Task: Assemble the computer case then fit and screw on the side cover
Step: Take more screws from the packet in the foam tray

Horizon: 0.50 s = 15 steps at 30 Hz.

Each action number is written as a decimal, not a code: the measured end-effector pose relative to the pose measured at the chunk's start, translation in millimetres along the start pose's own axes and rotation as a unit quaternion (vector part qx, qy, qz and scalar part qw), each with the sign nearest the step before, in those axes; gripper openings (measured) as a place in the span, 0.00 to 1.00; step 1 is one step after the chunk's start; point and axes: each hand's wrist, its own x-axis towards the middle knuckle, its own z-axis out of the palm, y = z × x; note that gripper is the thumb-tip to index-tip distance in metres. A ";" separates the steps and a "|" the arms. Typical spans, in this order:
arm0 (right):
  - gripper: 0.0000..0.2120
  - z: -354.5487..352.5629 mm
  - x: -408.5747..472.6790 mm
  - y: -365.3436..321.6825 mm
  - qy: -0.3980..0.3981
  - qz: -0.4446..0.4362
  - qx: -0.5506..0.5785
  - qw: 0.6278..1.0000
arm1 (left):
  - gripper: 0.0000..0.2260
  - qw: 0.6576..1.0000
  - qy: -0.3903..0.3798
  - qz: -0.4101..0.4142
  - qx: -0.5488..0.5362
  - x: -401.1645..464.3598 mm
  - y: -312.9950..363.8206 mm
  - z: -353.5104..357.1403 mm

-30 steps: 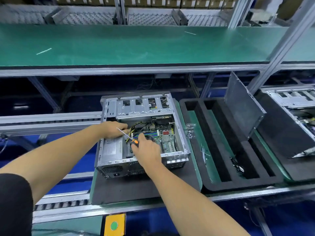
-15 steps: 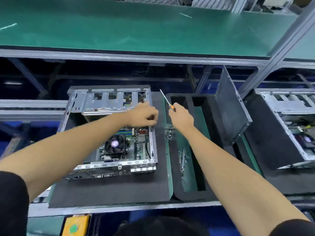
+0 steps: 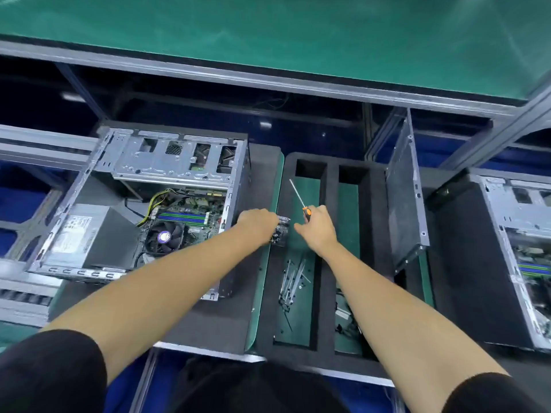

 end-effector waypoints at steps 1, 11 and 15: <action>0.16 1.7 1.2 0.7 -0.004 -0.013 0.012 1.000 | 0.13 0.999 -0.004 -0.026 -0.041 0.2 5.8 5.7; 0.10 31.8 14.7 21.6 0.000 -0.052 0.126 0.991 | 0.11 0.923 0.108 -0.165 -0.330 -4.2 13.1 63.7; 0.09 41.4 21.7 26.0 -0.006 -0.049 0.158 0.986 | 0.06 0.883 0.163 -0.179 -0.402 0.5 16.6 72.7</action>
